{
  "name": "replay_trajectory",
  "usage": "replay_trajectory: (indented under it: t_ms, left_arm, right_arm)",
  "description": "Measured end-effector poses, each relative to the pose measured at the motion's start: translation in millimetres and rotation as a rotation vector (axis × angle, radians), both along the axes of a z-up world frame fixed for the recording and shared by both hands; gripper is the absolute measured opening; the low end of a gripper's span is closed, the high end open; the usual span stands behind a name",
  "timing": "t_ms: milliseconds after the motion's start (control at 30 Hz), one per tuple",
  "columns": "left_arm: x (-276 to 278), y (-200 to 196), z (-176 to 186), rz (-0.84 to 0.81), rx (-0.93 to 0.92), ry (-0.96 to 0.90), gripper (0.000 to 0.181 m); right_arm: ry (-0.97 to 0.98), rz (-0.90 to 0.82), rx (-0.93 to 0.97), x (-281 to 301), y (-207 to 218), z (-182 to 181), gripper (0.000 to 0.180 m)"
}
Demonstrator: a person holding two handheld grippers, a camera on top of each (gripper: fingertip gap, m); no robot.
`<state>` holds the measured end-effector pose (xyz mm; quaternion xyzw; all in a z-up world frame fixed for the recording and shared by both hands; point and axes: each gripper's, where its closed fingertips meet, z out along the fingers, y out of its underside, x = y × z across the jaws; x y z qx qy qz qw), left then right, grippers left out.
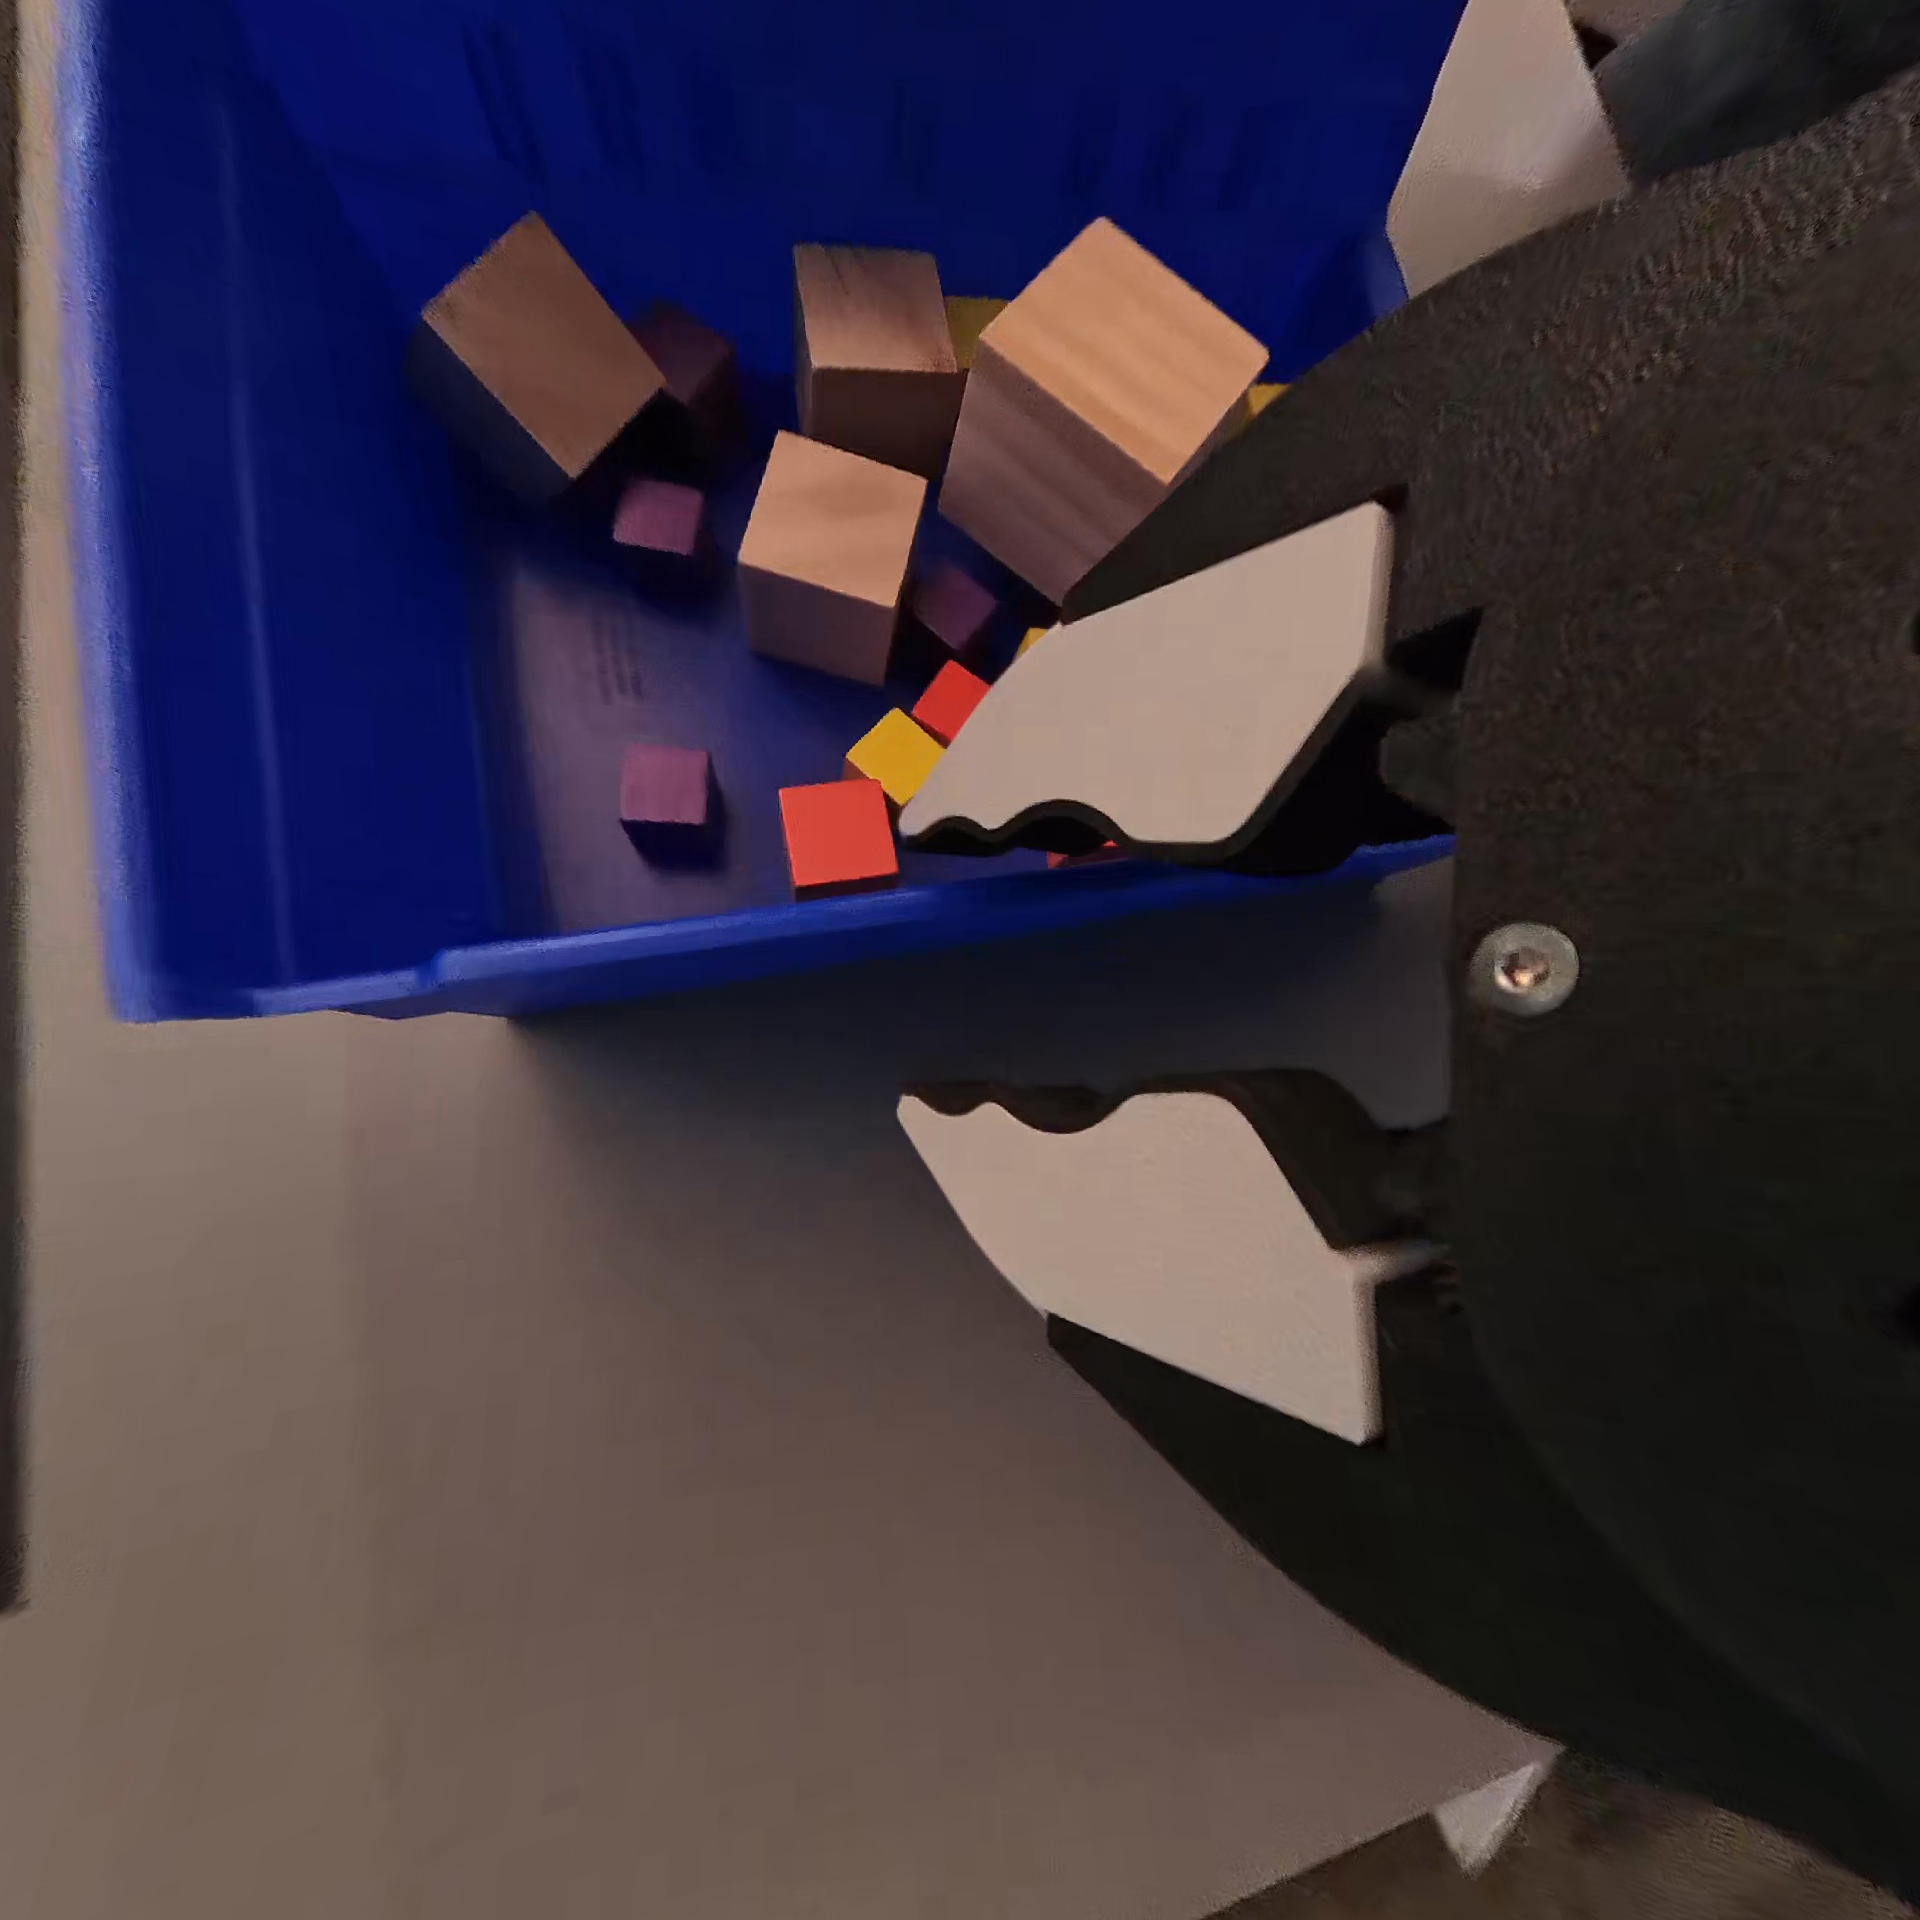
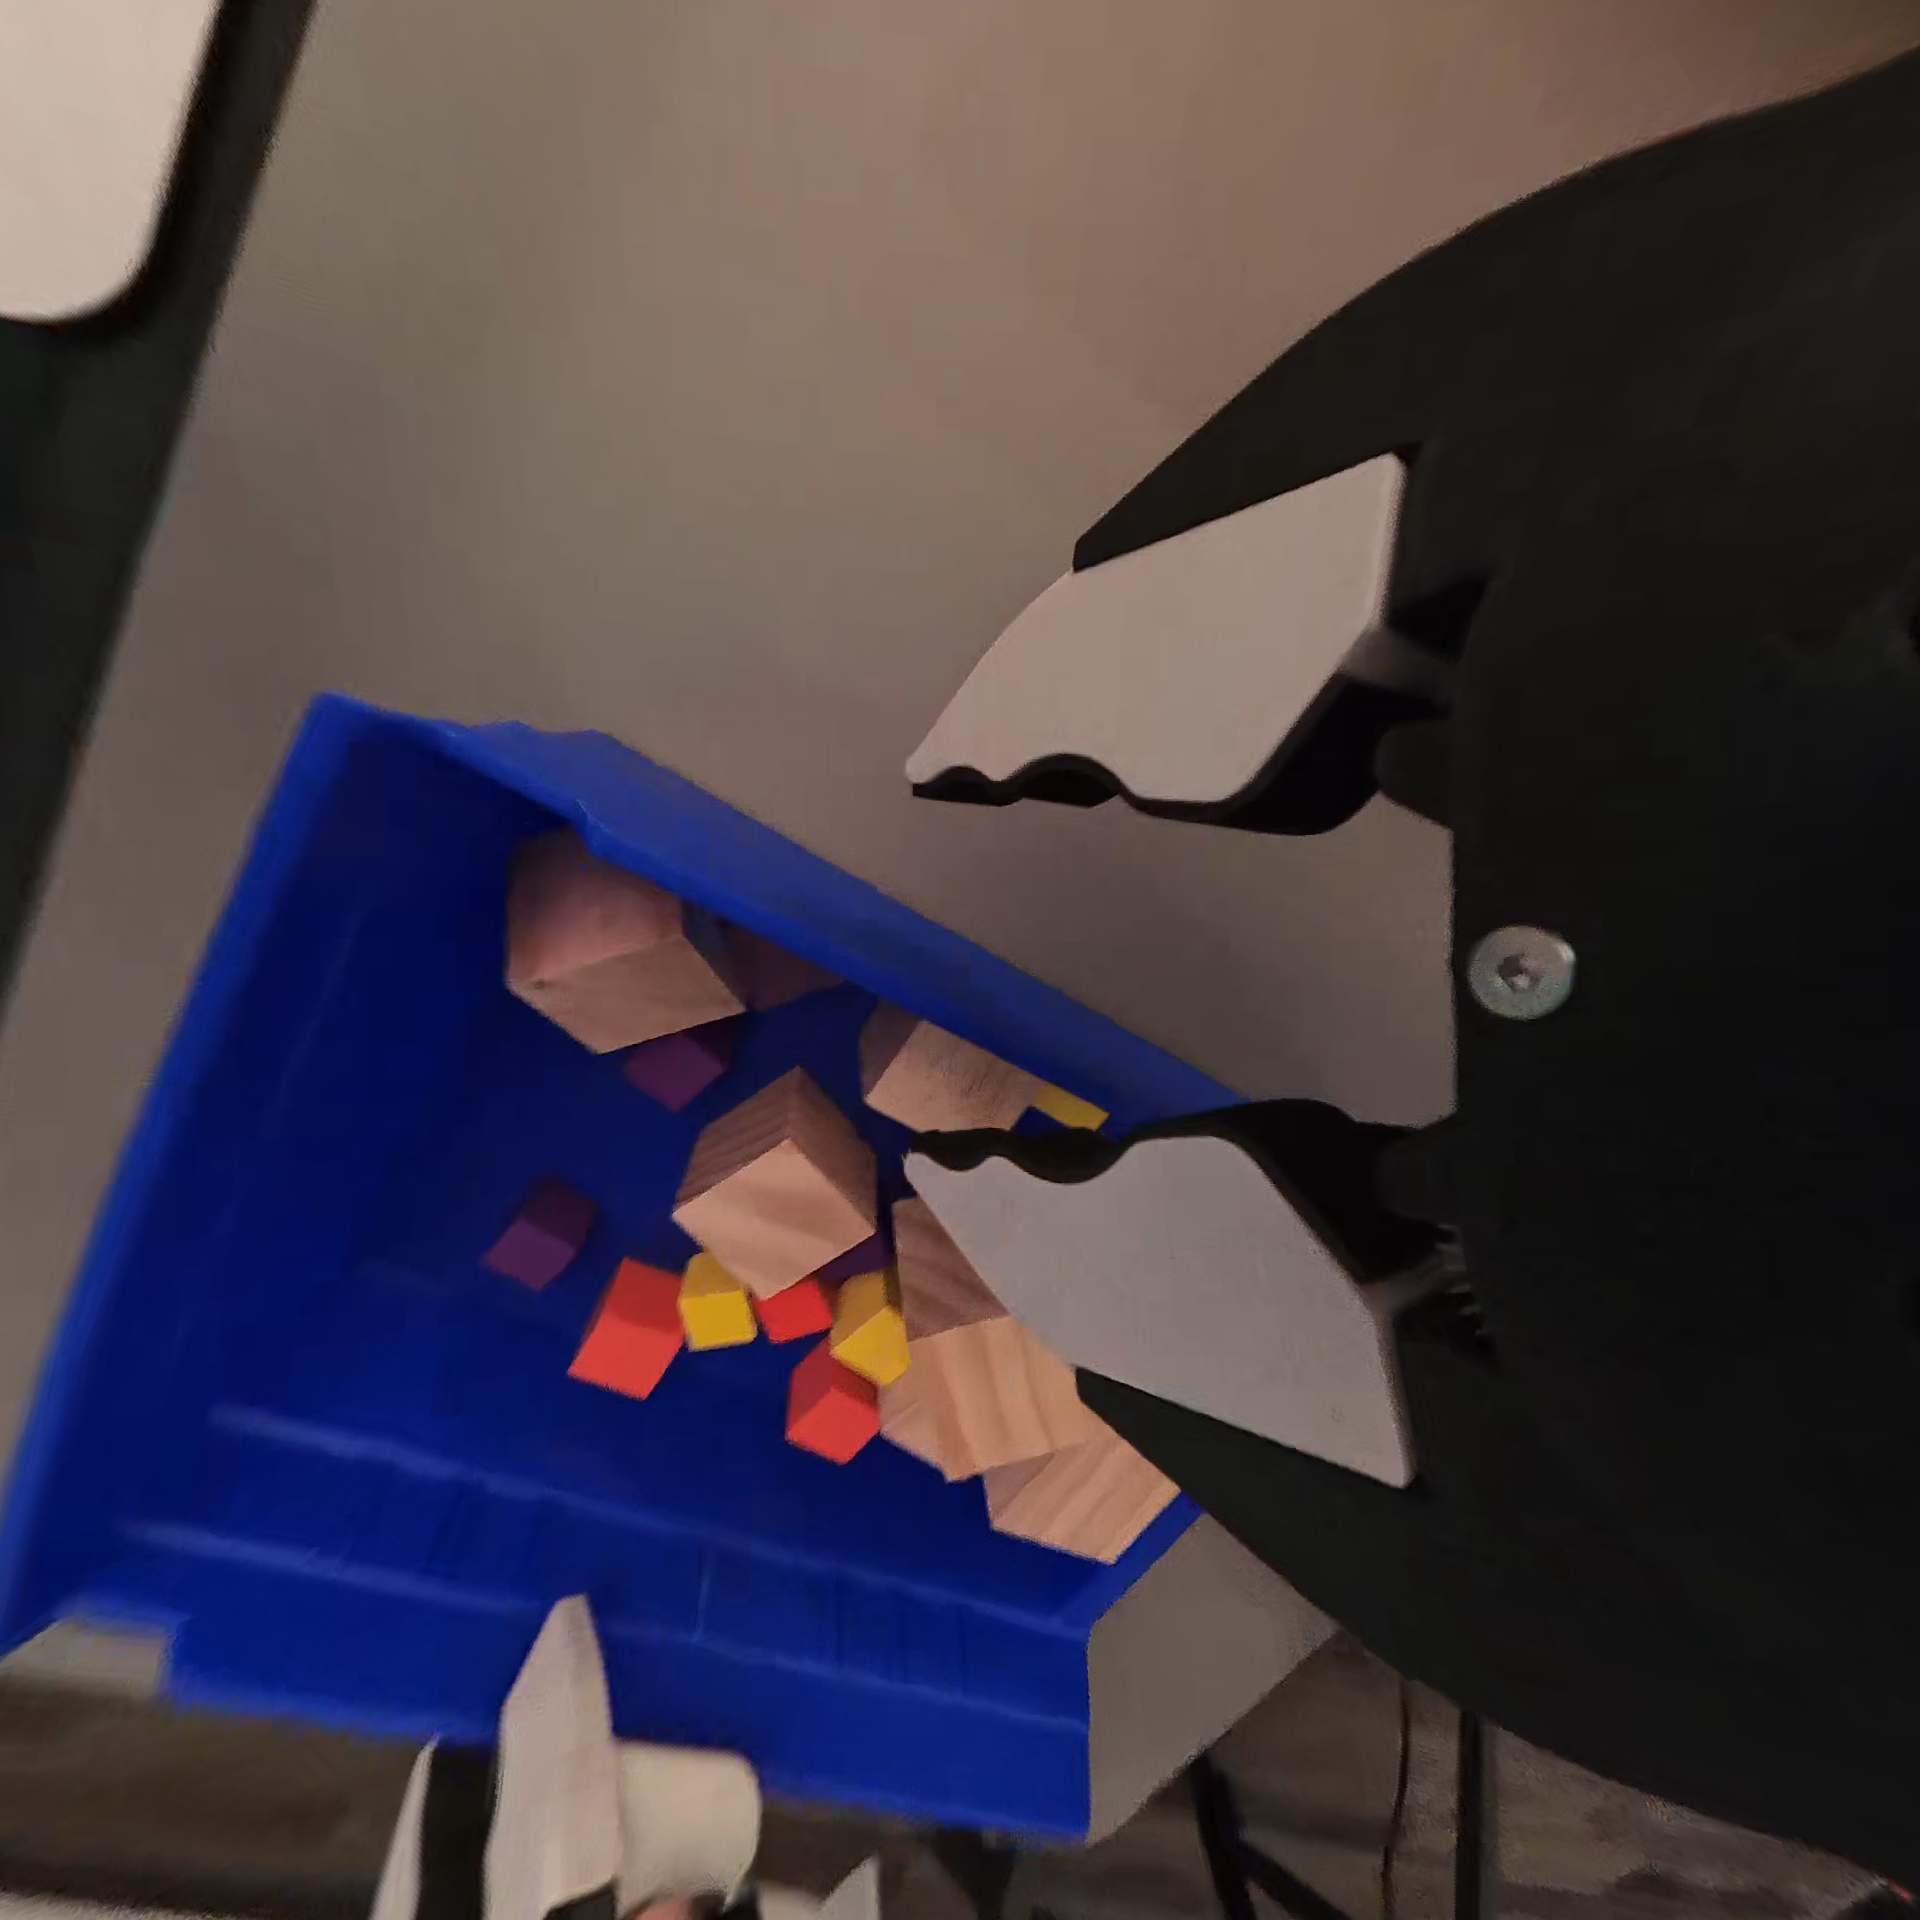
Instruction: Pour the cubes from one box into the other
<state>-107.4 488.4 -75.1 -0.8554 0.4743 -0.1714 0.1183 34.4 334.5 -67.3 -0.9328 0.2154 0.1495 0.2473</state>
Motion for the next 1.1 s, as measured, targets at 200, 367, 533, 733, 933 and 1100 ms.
replay_trajectory:
  t_ms: [200,367,533,733,933,1100]
  left_arm:
    - [12,-2,-20,0.069,-0.119,0.031,0.026]
    - [12,-10,-31,0.090,-0.185,0.105,0.014]
    - [11,-9,-33,0.070,-0.164,0.170,0.006]
    - [10,-9,-34,0.093,-0.164,0.212,0.006]
    - [8,-10,-35,0.061,-0.097,0.271,0.005]
    - [4,-21,-35,0.089,-0.168,0.292,0.005]
  right_arm:
    - [-0.110,-0.023,-0.324,-5,-8,-26,0.059]
    - [-0.120,-0.016,-0.434,-8,-5,-39,0.039]
    - [-0.098,-0.017,-0.473,-12,-2,-47,0.020]
    - [-0.046,-0.044,-0.467,-13,-1,-48,0.013]
    - [0.023,-0.088,-0.440,-13,-1,-48,0.008]
    - [0.015,-0.059,-0.432,-10,-5,-48,0.007]
